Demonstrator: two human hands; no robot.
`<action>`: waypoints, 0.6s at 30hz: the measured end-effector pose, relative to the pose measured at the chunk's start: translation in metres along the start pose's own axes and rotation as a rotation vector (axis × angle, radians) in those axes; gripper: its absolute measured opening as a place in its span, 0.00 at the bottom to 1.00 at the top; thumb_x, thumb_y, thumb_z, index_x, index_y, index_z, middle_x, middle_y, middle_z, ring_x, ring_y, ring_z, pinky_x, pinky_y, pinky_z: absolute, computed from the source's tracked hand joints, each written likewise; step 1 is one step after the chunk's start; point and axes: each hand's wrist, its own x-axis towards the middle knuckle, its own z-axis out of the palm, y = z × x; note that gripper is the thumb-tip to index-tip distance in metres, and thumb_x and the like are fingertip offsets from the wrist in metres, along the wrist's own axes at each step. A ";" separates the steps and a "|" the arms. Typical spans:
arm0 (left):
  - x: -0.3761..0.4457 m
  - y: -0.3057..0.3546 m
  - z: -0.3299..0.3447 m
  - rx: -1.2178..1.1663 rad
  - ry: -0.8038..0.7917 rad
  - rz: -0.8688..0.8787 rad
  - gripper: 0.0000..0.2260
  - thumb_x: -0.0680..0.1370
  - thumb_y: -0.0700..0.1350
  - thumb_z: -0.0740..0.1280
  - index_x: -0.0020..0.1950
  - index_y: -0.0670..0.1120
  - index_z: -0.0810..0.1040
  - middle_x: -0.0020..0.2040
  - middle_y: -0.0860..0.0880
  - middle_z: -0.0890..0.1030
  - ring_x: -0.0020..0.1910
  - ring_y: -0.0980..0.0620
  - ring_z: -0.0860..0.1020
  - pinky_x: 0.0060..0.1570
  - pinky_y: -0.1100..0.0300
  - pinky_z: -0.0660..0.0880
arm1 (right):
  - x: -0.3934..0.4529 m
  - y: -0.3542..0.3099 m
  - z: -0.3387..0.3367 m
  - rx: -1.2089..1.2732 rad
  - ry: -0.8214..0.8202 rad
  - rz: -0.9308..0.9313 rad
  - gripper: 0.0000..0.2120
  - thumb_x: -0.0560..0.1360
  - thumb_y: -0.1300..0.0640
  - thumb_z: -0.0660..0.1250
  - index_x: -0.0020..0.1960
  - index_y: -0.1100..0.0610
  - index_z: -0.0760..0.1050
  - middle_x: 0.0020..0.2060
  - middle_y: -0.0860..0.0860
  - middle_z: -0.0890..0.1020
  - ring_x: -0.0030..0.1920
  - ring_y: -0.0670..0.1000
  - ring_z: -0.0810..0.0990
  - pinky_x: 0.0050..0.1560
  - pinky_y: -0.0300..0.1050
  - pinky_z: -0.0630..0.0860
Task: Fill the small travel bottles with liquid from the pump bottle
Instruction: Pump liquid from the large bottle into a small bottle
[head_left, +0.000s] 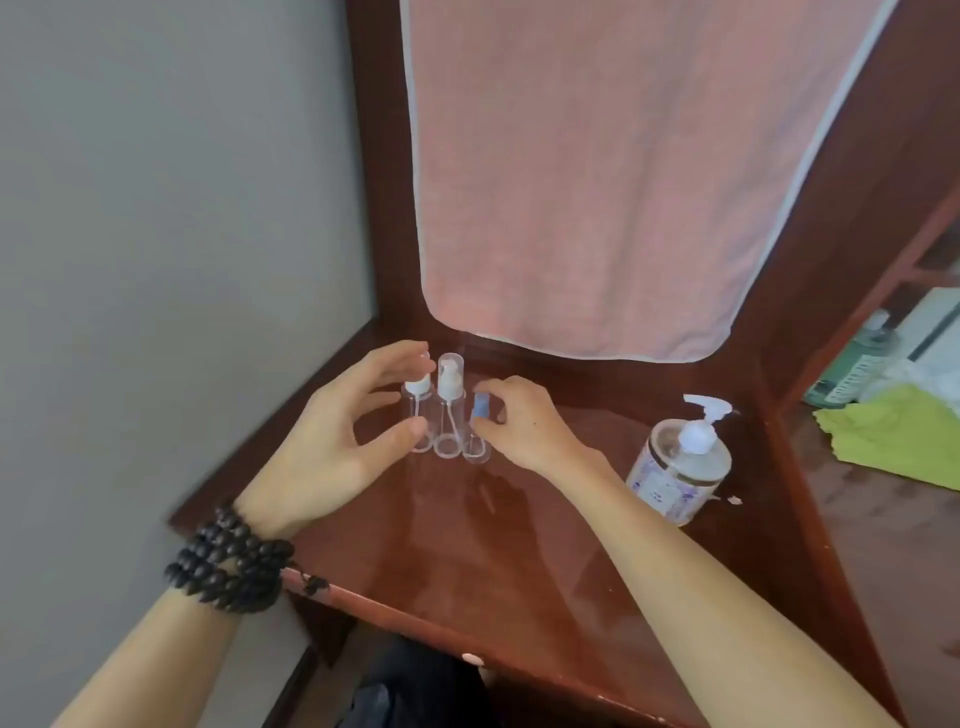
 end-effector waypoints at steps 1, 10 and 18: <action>0.000 -0.002 0.001 -0.021 0.013 -0.003 0.26 0.74 0.51 0.68 0.72 0.52 0.67 0.66 0.53 0.76 0.68 0.48 0.73 0.65 0.44 0.72 | 0.000 0.000 0.000 -0.006 0.019 -0.008 0.09 0.77 0.59 0.70 0.56 0.54 0.81 0.46 0.51 0.78 0.45 0.51 0.76 0.47 0.41 0.68; 0.036 -0.001 0.064 0.032 0.031 -0.056 0.23 0.75 0.40 0.71 0.68 0.54 0.72 0.59 0.55 0.79 0.56 0.54 0.80 0.48 0.65 0.77 | -0.062 -0.008 -0.094 0.165 0.234 0.010 0.02 0.76 0.61 0.72 0.46 0.56 0.81 0.40 0.45 0.87 0.41 0.43 0.84 0.46 0.33 0.76; 0.073 0.039 0.135 0.096 -0.118 0.028 0.22 0.71 0.51 0.76 0.64 0.52 0.78 0.53 0.57 0.83 0.53 0.62 0.80 0.57 0.59 0.77 | -0.127 0.005 -0.167 0.337 0.291 0.054 0.04 0.77 0.60 0.74 0.50 0.53 0.81 0.43 0.44 0.87 0.41 0.39 0.84 0.43 0.30 0.73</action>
